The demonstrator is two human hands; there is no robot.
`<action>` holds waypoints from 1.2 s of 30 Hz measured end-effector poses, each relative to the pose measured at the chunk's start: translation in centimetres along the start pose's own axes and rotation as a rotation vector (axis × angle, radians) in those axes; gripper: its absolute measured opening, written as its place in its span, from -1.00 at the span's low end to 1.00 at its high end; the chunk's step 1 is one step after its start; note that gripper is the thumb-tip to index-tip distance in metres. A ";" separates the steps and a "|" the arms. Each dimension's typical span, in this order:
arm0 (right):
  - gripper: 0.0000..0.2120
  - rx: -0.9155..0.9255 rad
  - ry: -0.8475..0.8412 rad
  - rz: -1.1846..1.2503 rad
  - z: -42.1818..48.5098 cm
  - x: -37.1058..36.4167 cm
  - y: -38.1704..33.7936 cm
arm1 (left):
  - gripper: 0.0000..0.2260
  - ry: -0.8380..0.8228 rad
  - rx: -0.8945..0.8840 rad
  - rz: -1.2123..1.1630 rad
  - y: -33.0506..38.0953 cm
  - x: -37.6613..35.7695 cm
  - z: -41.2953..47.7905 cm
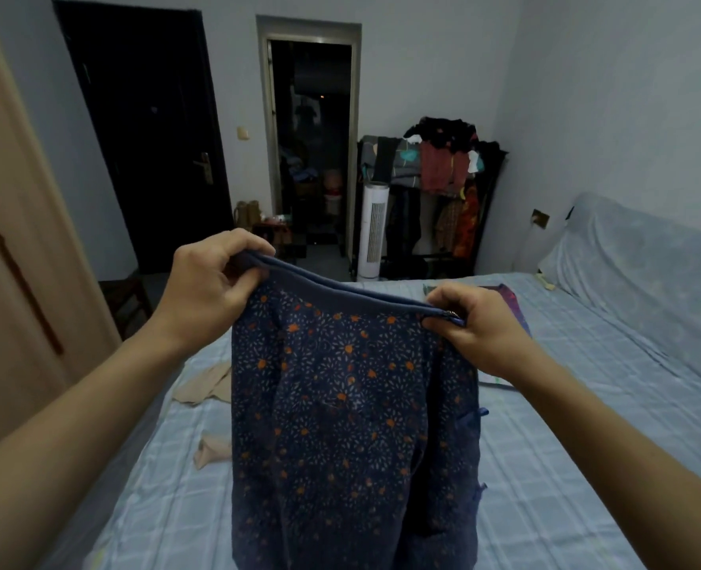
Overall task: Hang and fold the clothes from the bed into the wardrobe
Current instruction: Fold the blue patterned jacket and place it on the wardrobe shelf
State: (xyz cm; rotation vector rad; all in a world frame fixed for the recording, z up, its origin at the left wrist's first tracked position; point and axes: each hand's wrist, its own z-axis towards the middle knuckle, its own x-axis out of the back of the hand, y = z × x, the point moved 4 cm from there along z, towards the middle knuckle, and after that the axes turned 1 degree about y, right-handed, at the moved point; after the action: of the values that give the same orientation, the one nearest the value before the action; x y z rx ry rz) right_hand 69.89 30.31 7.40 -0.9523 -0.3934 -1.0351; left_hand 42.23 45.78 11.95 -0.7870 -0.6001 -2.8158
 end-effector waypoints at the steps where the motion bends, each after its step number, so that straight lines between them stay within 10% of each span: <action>1: -0.73 -0.011 0.003 -0.013 0.4 -0.1 0.6 | -0.79 -0.023 0.011 -0.002 -0.5 -0.5 0.2; 23: -0.92 -0.103 0.189 -0.168 15.1 -6.3 18.6 | -0.87 0.064 0.036 0.031 -15.5 -18.2 10.6; 36: -0.88 0.008 0.291 -0.114 12.0 -4.8 14.0 | -0.84 0.145 0.051 -0.075 -11.3 -13.2 6.7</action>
State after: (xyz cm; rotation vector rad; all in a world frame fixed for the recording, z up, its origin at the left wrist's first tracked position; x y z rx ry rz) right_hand 81.34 45.16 4.12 -0.7648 -0.2109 -1.2550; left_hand 53.69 59.39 6.40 -0.5563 -0.6884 -2.8803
